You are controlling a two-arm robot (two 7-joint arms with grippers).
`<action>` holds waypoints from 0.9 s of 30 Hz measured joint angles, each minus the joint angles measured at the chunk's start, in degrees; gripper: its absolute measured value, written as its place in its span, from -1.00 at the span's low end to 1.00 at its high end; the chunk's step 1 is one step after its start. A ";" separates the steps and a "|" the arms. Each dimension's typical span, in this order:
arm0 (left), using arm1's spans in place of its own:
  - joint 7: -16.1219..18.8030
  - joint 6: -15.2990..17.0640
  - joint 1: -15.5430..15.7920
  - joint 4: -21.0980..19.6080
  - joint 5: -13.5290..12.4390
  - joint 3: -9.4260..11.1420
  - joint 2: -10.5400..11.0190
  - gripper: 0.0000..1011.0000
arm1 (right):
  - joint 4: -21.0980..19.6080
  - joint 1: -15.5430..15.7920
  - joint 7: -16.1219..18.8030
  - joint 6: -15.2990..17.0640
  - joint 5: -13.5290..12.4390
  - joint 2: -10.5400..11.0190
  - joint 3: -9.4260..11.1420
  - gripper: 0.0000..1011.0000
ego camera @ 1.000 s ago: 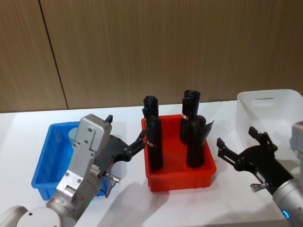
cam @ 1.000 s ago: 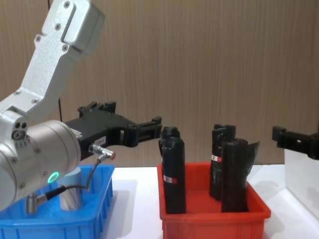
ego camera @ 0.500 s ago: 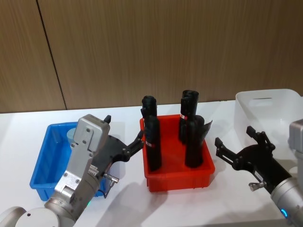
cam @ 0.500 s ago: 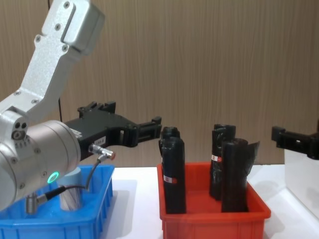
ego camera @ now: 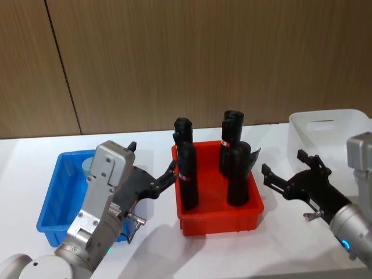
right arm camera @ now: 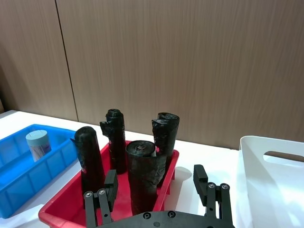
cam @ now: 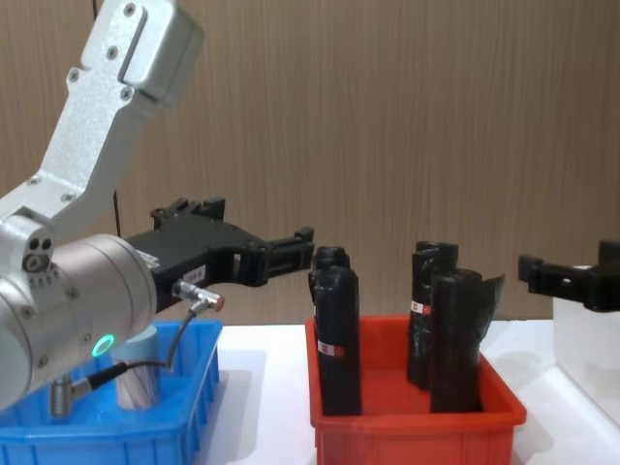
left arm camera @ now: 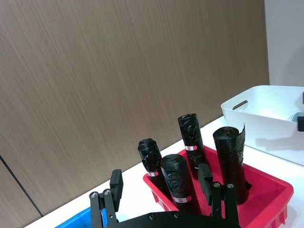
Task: Pick the cotton swabs from the blue box and place them into the white box.
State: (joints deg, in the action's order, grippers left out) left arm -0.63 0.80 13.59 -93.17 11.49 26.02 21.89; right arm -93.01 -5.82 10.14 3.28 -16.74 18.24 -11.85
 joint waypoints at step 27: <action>0.01 -0.01 0.00 0.00 -0.01 0.00 0.00 0.99 | 25.19 -16.30 17.50 -2.81 -2.42 -3.68 0.32 0.98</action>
State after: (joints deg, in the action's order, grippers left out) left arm -0.62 0.79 13.59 -93.17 11.48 26.03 21.89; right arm -67.82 -22.12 27.64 0.47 -19.16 14.55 -11.54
